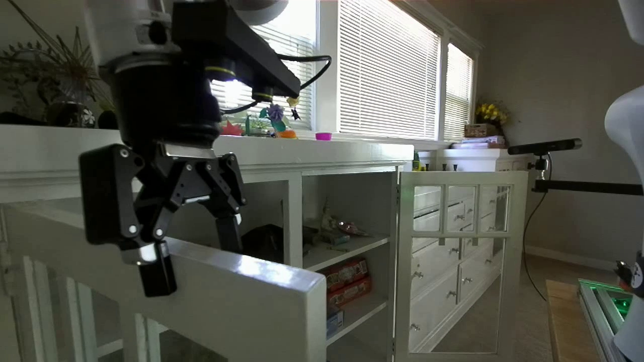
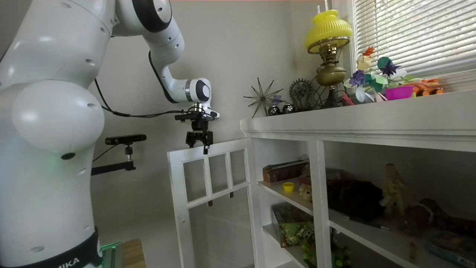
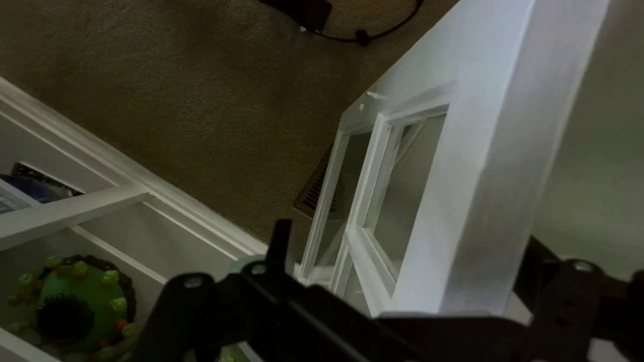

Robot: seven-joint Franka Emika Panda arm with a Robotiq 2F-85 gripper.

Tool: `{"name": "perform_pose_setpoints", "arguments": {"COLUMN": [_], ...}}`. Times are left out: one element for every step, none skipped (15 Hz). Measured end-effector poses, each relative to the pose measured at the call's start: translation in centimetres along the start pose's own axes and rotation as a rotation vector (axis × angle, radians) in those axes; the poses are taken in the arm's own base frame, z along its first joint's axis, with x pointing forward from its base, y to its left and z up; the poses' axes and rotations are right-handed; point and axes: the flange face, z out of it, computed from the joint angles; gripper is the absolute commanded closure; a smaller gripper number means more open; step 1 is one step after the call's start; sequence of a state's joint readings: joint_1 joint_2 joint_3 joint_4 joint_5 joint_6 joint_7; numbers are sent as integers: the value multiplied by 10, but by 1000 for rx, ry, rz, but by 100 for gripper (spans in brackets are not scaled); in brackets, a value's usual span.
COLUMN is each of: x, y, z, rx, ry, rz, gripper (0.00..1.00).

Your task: Close the cabinet door

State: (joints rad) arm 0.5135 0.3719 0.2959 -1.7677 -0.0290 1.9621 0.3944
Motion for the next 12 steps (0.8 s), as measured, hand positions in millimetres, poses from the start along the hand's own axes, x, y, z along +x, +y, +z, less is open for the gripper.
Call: {"name": "perform_pose_setpoints", "arguments": {"x": [0, -1, -1, -2, -2, -3, -4, -4, -5, -6, -6, -7], "y": [4, 9, 13, 17, 22, 27, 32, 37, 42, 47, 52, 58], "z": [0, 1, 0, 0, 0, -1, -2, -3, -4, -4, -5, -4], "rx": [-9, -18, -28, -37, -45, -54, -61, -68, -74, -82, -90, -97], "ry": [0, 0, 0, 0, 2, 4, 7, 9, 11, 13, 14, 13], "rz": [4, 7, 10, 14, 18, 23, 28, 33, 39, 44, 50, 58], "gripper": [0, 0, 0, 0, 0, 0, 0, 0, 0, 0, 0, 0]}}
